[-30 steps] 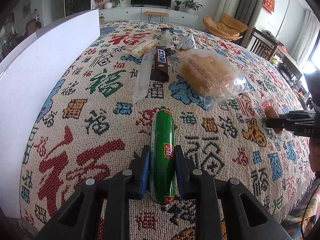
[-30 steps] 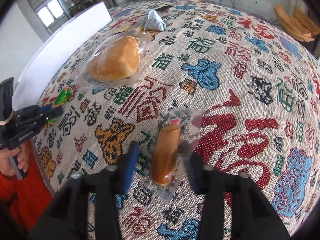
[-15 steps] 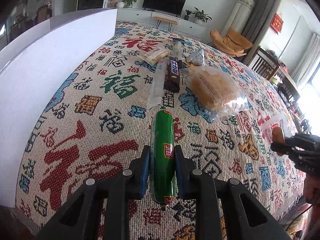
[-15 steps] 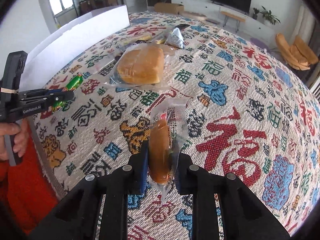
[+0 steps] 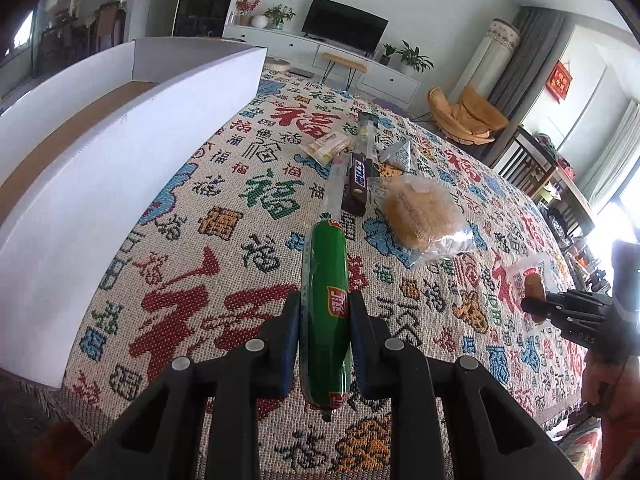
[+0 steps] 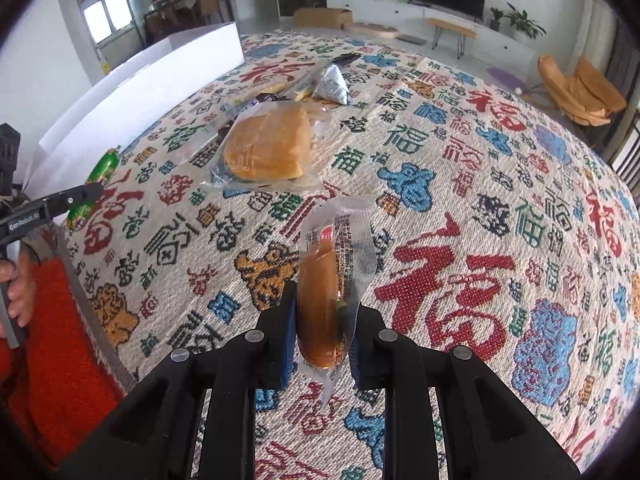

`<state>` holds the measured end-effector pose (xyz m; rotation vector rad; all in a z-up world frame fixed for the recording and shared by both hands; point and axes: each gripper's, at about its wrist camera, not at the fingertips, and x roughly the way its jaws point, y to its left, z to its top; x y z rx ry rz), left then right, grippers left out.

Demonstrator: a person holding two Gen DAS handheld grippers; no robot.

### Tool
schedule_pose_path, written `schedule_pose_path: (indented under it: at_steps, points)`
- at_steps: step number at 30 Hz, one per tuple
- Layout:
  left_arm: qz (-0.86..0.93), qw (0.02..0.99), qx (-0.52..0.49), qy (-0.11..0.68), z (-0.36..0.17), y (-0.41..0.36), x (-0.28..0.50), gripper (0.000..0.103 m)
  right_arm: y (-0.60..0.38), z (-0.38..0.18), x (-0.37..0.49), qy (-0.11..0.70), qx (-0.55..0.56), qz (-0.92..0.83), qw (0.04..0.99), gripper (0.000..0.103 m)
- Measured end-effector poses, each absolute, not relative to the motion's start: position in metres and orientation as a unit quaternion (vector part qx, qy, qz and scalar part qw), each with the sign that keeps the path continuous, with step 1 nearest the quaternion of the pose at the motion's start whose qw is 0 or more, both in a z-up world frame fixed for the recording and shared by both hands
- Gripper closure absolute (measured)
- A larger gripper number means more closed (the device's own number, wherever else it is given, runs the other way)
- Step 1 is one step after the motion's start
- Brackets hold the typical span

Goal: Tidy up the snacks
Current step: 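Carry the green sausage and orange sausage over the white box with both tools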

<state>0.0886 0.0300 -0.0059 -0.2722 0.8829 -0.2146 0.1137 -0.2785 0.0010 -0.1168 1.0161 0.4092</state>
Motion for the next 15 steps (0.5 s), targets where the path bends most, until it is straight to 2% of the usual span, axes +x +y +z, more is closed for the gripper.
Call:
schedule_pose_path:
  at_steps: [15]
  points:
    - [-0.046, 0.901, -0.097, 0.420, 0.012, 0.042, 0.080, 0.080, -0.260, 0.014, 0.112, 0.471, -0.063, 0.212, 0.854, 0.081]
